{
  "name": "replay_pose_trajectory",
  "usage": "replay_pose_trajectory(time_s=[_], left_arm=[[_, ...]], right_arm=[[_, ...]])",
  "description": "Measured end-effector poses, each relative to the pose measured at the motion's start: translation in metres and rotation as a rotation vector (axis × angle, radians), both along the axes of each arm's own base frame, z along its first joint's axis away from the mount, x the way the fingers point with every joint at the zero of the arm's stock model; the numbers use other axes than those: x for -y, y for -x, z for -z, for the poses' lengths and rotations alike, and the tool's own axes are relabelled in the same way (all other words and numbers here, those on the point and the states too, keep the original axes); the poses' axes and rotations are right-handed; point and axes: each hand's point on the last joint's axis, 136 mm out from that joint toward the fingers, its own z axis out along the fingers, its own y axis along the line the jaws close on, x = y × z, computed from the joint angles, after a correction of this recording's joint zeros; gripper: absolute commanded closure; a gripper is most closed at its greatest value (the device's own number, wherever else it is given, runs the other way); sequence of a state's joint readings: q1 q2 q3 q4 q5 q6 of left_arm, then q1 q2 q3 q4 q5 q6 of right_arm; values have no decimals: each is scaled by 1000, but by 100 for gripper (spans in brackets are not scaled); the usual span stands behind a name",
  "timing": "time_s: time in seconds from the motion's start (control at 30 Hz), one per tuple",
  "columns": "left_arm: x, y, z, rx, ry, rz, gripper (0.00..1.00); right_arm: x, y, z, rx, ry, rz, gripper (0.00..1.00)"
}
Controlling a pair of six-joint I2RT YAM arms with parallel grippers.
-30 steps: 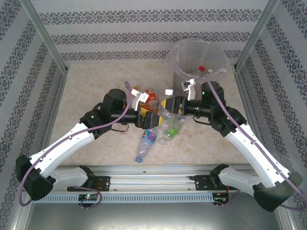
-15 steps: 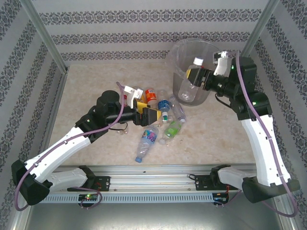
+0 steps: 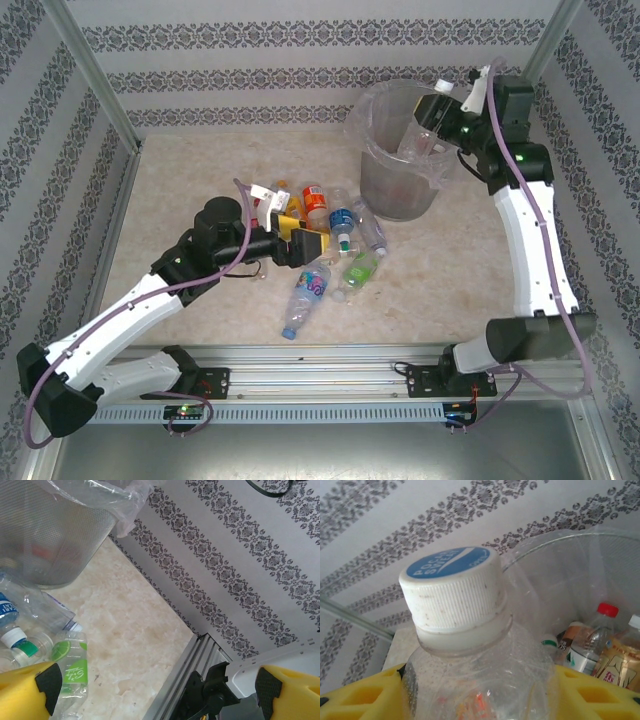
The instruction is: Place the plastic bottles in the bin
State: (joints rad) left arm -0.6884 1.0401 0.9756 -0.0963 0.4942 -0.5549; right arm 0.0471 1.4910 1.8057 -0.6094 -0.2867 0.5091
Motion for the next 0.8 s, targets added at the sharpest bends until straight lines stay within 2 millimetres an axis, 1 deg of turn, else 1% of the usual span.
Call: replay_pose_trajectory(time_s=[0.2, 0.27, 0.47, 0.6, 0.8], left_arm=[[-2, 1, 0, 4, 1, -7, 0], [-3, 1, 2, 2, -1, -9, 0], [-4, -1, 6, 10, -17, -16, 0], [-4, -3, 9, 29, -37, -21, 0], [0, -9, 15, 34, -68, -16, 0]], right_arm=[[6, -49, 5, 0, -21, 48, 41], [9, -63, 9, -6, -20, 70, 41], [17, -98, 23, -27, -5, 128, 40], [21, -112, 33, -43, 12, 150, 40], [28, -121, 52, -82, 46, 182, 40]])
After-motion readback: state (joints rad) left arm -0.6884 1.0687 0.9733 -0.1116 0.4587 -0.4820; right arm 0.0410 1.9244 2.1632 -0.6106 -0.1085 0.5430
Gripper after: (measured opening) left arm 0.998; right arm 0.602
